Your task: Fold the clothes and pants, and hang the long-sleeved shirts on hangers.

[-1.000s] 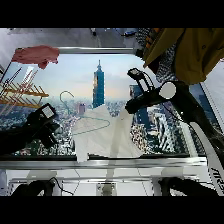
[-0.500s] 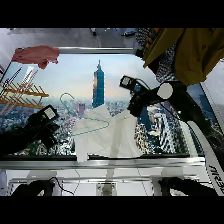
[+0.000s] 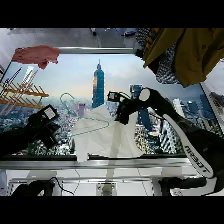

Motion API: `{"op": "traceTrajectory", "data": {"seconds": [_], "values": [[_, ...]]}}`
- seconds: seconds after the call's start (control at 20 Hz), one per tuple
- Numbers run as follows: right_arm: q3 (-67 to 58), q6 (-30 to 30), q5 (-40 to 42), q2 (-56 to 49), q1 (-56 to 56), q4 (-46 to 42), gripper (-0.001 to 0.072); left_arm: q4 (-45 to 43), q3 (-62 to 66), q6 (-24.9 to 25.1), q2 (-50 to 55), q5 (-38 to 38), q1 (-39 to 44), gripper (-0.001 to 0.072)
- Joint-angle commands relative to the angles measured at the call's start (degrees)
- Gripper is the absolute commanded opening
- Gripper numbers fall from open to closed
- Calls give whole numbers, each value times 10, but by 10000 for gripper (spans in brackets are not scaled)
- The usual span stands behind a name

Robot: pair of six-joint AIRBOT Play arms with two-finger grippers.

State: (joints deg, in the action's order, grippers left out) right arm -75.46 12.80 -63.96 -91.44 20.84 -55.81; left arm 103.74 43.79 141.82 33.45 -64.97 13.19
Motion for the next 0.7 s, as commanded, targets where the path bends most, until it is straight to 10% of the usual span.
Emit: {"op": "traceTrajectory", "data": {"seconds": [0.0, 0.15, 0.25, 0.65], "values": [[0, -53, 5, -30, 11, 55, 429, 0, 0, 0, 0, 0, 0, 26], [-1, -58, 39, -40, 25, 65, 361, 0, 0, 0, 0, 0, 0, 26], [-3, -38, 60, -43, 37, 67, 30, 0, 0, 0, 0, 0, 0, 26], [-109, -12, 43, -39, 101, 195, 30, -84, 6, -52, -18, 96, -1, 27]]}}
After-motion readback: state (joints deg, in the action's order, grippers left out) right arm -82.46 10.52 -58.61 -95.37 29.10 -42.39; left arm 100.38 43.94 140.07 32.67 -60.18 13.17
